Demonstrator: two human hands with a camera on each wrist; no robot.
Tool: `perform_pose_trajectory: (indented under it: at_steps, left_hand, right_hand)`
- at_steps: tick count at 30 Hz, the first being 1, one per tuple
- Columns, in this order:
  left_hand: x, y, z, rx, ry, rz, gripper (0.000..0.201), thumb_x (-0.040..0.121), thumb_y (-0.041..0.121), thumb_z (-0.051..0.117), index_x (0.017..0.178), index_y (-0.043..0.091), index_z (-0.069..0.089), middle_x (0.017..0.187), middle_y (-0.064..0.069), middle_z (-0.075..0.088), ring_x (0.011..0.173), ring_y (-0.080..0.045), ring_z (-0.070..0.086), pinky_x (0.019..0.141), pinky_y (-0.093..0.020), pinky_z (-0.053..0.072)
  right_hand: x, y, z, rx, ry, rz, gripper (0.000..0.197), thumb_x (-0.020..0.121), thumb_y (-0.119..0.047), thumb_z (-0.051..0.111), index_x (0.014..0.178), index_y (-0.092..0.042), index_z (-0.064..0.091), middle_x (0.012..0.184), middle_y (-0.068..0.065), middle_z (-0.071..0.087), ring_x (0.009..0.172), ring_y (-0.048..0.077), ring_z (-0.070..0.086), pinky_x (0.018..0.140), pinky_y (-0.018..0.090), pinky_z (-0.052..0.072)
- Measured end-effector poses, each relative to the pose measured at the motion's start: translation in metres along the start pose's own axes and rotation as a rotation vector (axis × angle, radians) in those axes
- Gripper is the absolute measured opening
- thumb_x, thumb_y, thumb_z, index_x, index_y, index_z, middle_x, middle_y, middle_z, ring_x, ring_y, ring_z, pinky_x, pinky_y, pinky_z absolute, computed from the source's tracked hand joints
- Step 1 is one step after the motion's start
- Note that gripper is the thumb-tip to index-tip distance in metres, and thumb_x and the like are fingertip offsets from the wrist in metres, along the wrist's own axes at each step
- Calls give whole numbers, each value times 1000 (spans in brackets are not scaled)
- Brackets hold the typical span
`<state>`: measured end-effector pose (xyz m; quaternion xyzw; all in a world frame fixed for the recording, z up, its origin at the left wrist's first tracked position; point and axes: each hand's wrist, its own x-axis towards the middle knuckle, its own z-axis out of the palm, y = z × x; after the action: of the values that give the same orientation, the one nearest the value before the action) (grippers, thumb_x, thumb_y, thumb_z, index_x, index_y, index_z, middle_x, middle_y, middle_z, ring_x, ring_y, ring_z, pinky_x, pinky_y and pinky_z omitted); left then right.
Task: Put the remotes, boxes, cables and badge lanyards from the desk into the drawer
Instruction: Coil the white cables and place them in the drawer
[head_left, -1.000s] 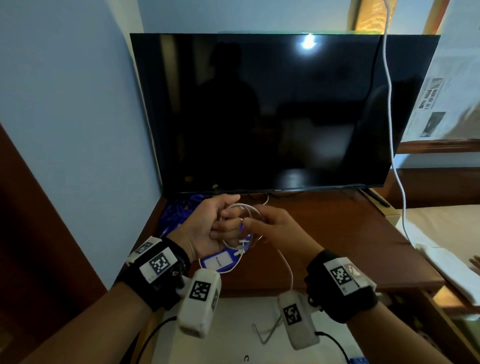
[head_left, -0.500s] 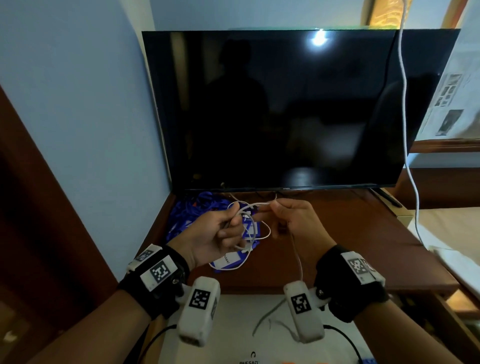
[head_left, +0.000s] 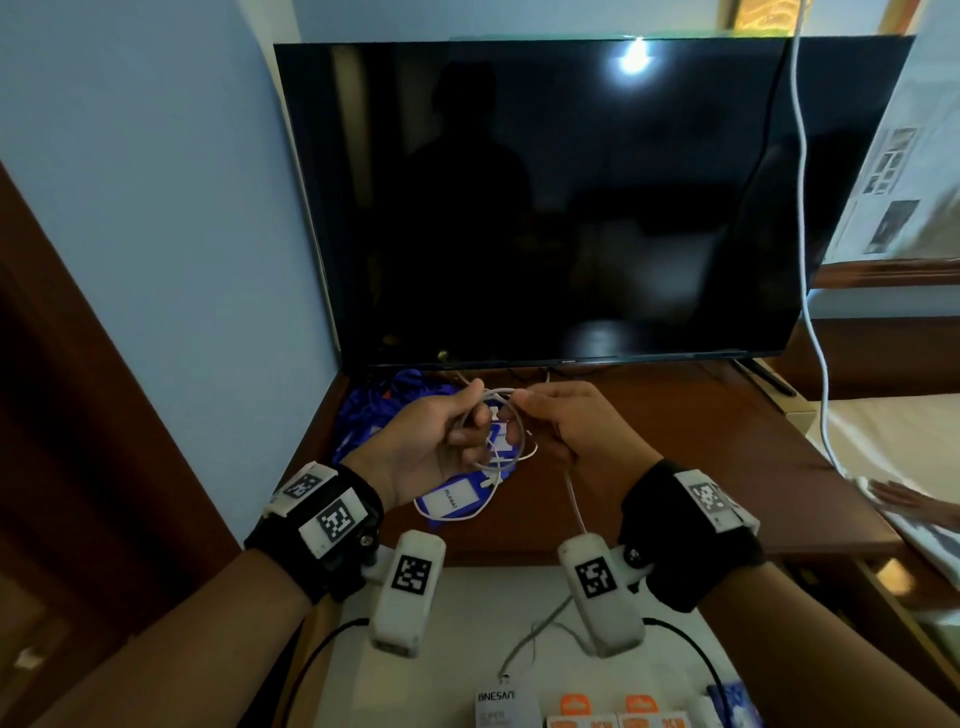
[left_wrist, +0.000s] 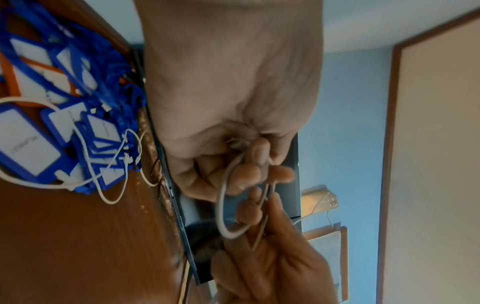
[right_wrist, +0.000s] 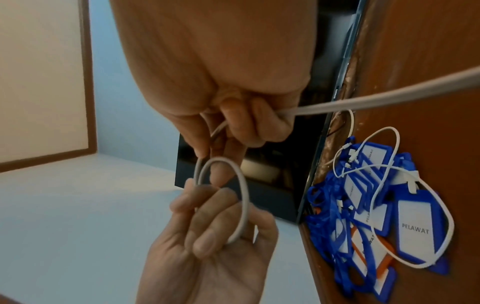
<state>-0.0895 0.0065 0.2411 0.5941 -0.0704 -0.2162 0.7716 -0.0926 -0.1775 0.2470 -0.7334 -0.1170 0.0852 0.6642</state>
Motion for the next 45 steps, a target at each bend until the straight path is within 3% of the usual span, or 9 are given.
perform_pose_trajectory:
  at_steps: [4, 15, 19, 24, 30, 34, 39, 42, 45]
  left_hand:
    - [-4, 8, 1, -65, -21, 43, 34, 102, 29, 37, 78, 11, 53, 55, 5, 28, 47, -10, 31, 65, -27, 45]
    - [-12, 52, -19, -556, 103, 378, 29, 95, 27, 40, 69, 16, 48, 51, 8, 26, 41, -6, 21, 53, -19, 33]
    - [-10, 51, -17, -601, 131, 435, 31, 98, 26, 37, 71, 16, 49, 53, 7, 27, 43, -6, 23, 56, -20, 35]
    - [-9, 54, -13, -612, 201, 521, 31, 100, 25, 35, 74, 16, 48, 54, 4, 29, 47, -9, 25, 60, -22, 38]
    - [-6, 54, -3, -341, 313, 584, 32, 103, 24, 33, 82, 15, 54, 51, 6, 32, 48, -9, 27, 64, -24, 37]
    - [-1, 45, 7, 41, 353, 603, 32, 103, 21, 32, 86, 13, 57, 56, 5, 40, 54, -10, 35, 65, -28, 35]
    - [-5, 29, 17, 423, 213, 540, 37, 104, 22, 28, 87, 7, 57, 79, -2, 60, 76, -12, 57, 78, -25, 47]
    - [-5, 23, 21, 475, 82, 460, 38, 103, 23, 30, 85, 9, 60, 73, 1, 64, 73, -13, 60, 79, -29, 48]
    - [-9, 19, 25, 446, -27, 372, 38, 102, 22, 30, 83, 8, 59, 63, -4, 59, 67, -17, 63, 81, -33, 53]
  right_hand:
    - [-1, 6, -1, 15, 13, -39, 24, 99, -17, 47, 100, -4, 66, 65, -5, 66, 44, 8, 32, 41, 19, 26]
    - [-12, 30, -17, 180, 285, -55, 15, 91, -11, 59, 77, -11, 56, 58, -3, 50, 49, 7, 43, 47, 17, 39]
    - [-12, 18, -18, 254, 305, -114, 13, 93, -13, 56, 80, -9, 55, 55, -3, 47, 45, 9, 37, 44, 22, 32]
    - [-15, 11, -13, -60, 371, -177, 14, 90, -14, 61, 78, -8, 61, 58, -2, 51, 49, 9, 41, 46, 20, 36]
    - [-27, -4, 5, -549, 56, -184, 18, 89, -18, 62, 71, -21, 61, 61, -6, 57, 48, -1, 51, 52, 13, 44]
    - [-30, -11, 12, -533, -92, -344, 22, 94, -10, 55, 74, -16, 61, 60, -4, 62, 51, 3, 60, 56, 10, 44]
    - [-29, -23, 6, -314, -28, -338, 27, 98, -5, 44, 77, -5, 60, 56, 6, 63, 45, 12, 54, 45, 10, 35]
    - [-26, -28, 2, -225, 49, -374, 29, 100, -6, 40, 78, -6, 59, 56, 10, 62, 46, 23, 52, 44, 14, 35]
    - [-24, -31, -4, -142, 115, -378, 29, 101, -9, 38, 81, 1, 57, 50, 4, 57, 41, 10, 48, 44, 13, 35]
